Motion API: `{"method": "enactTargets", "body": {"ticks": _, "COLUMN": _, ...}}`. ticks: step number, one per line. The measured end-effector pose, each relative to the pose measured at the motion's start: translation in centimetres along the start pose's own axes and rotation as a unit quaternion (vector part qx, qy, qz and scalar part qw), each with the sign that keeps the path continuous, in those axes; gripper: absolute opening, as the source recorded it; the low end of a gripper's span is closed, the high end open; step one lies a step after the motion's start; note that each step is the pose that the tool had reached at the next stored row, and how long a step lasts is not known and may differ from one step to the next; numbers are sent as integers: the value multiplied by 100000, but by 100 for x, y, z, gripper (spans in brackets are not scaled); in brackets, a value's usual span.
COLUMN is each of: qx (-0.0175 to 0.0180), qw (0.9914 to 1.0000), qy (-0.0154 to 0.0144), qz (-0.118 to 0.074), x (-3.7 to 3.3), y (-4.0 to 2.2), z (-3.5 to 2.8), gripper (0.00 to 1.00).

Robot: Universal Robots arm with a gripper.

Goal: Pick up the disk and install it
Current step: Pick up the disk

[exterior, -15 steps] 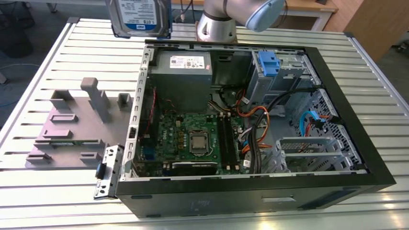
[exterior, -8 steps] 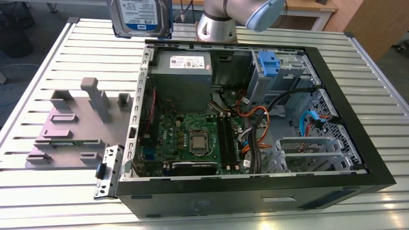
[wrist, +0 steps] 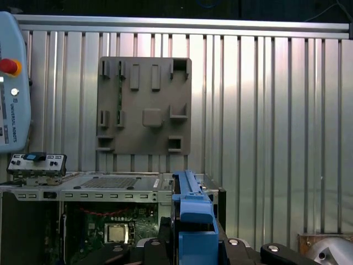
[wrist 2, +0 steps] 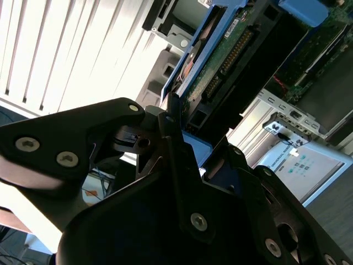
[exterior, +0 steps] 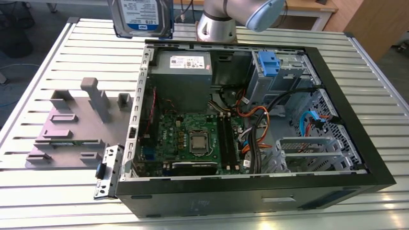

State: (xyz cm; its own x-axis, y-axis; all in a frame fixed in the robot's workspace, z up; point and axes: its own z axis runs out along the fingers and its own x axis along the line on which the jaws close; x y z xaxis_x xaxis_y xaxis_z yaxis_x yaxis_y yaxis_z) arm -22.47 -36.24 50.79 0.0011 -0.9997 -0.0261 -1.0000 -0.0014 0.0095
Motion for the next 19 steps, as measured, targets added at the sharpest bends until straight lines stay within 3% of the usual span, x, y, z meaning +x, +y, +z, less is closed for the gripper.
{"method": "enactTargets", "body": {"ticks": 19, "qx": 3, "qw": 100000, "qy": -1, "qz": 2, "x": 0, "y": -42, "z": 1, "gripper": 37}}
